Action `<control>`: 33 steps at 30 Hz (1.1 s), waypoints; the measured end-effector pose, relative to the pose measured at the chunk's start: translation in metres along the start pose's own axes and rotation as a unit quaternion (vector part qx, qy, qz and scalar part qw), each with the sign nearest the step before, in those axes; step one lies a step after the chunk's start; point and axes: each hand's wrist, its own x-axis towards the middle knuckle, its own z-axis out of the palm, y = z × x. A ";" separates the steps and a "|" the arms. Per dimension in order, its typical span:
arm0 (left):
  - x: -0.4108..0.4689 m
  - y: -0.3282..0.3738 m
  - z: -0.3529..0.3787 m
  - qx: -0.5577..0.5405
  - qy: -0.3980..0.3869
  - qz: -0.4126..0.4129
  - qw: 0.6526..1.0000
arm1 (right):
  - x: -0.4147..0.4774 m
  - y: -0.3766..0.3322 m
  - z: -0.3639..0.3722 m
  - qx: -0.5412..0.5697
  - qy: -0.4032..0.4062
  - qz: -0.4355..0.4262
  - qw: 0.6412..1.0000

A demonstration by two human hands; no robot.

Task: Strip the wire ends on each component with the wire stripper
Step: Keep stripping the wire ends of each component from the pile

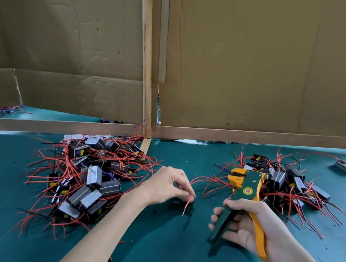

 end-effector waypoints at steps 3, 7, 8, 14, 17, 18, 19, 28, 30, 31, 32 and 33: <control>0.003 0.004 -0.004 -0.085 0.112 0.002 0.990 | -0.001 -0.001 0.000 -0.005 -0.009 -0.003 1.000; 0.006 0.011 -0.011 -0.205 0.194 0.018 0.959 | -0.001 0.001 0.000 -0.018 -0.015 -0.006 1.000; 0.006 0.013 -0.013 -0.222 0.205 0.020 0.953 | -0.001 0.001 0.000 -0.022 -0.018 -0.004 1.000; 0.006 0.024 -0.018 -0.247 0.230 0.043 0.940 | 0.000 0.006 0.002 -0.044 -0.037 0.006 0.998; 0.005 0.027 -0.019 -0.241 0.226 0.046 0.943 | 0.001 0.007 0.002 -0.045 -0.042 0.008 0.998; 0.005 0.028 -0.019 -0.240 0.222 0.044 0.944 | 0.001 0.007 0.001 -0.045 -0.044 0.008 0.998; 0.005 0.028 -0.019 -0.239 0.219 0.043 0.945 | 0.001 0.007 0.001 -0.045 -0.044 0.009 0.998; 0.004 0.029 -0.023 -0.221 0.203 0.027 0.953 | 0.003 0.009 0.000 -0.050 -0.057 0.014 0.997; 0.003 0.031 -0.024 -0.214 0.192 0.033 0.957 | 0.003 0.009 0.000 -0.051 -0.059 0.012 0.997; 0.003 0.032 -0.024 -0.207 0.187 0.037 0.960 | 0.003 0.009 0.000 -0.051 -0.062 0.010 0.997; 0.002 0.034 -0.024 -0.199 0.181 0.039 0.962 | 0.003 0.009 0.000 -0.050 -0.067 0.008 0.996; 0.001 0.036 -0.025 -0.190 0.174 0.042 0.965 | 0.003 0.009 0.001 -0.050 -0.072 0.005 0.996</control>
